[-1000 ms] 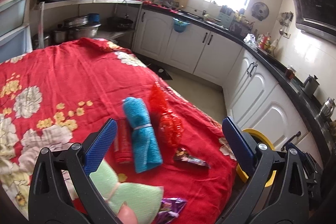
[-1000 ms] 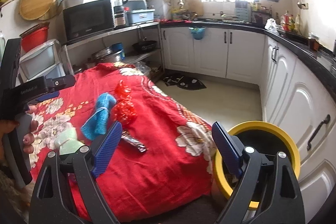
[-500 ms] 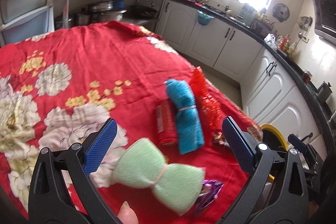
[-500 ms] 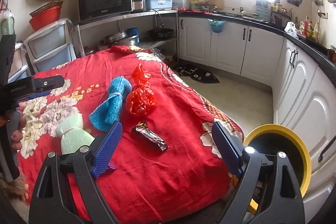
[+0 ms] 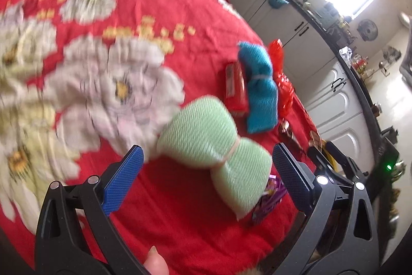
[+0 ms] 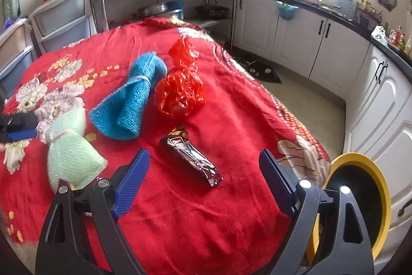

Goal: Collect trash
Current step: 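Grasp the green mesh foam net with the left tool while the right tool grasps the chocolate bar wrapper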

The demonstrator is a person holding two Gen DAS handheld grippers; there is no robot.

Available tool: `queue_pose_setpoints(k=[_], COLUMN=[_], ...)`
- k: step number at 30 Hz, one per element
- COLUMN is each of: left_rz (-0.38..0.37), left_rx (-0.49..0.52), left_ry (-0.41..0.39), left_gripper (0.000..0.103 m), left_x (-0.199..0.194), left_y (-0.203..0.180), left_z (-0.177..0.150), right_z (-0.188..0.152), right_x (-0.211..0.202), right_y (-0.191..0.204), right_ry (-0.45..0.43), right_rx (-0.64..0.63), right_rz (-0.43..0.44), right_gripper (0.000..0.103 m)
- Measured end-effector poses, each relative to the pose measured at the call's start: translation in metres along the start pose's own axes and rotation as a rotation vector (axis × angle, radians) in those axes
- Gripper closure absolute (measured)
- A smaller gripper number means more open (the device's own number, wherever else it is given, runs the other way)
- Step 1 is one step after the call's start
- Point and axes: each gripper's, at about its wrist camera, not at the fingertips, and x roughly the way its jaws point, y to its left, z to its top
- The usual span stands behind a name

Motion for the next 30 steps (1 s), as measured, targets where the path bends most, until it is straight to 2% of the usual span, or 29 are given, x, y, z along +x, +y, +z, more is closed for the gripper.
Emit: queue_pose_setpoints(k=[2, 5, 11, 17, 19, 22, 30], left_rz=[-0.02, -0.045, -0.047, -0.009, 0.012, 0.019, -0.02], left_rx=[-0.028, -0.075, -0.1, -0.134, -0.13, -0.106, -0.112], left_ry=[0.035, 0.072, 0.065, 0.051, 0.039, 0.026, 0.0], left_gripper=[0.011, 0.018, 0.023, 0.032, 0.041, 0.046, 0.056], left_x=[0.007, 0.02, 0.034, 0.044, 0.046, 0.047, 0.036], left_y=[0.004, 0.008, 0.0, -0.002, -0.002, -0.001, 0.007], left_z=[-0.002, -0.004, 0.003, 0.01, 0.012, 0.014, 0.018], right_z=[0.002, 0.002, 0.005, 0.001, 0.001, 0.002, -0.002], right_x=[0.009, 0.024, 0.045, 0.055, 0.054, 0.05, 0.032], right_y=[0.0, 0.001, 0.004, 0.008, 0.009, 0.006, 0.0], right_ry=[0.021, 0.047, 0.09, 0.106, 0.103, 0.099, 0.067], right_rx=[0.0, -0.008, -0.016, -0.015, -0.023, -0.018, 0.03], right_rz=[0.004, 0.018, 0.053, 0.091, 0.092, 0.084, 0.085], right_gripper=[0.022, 0.025, 0.033, 0.048, 0.062, 0.078, 0.081])
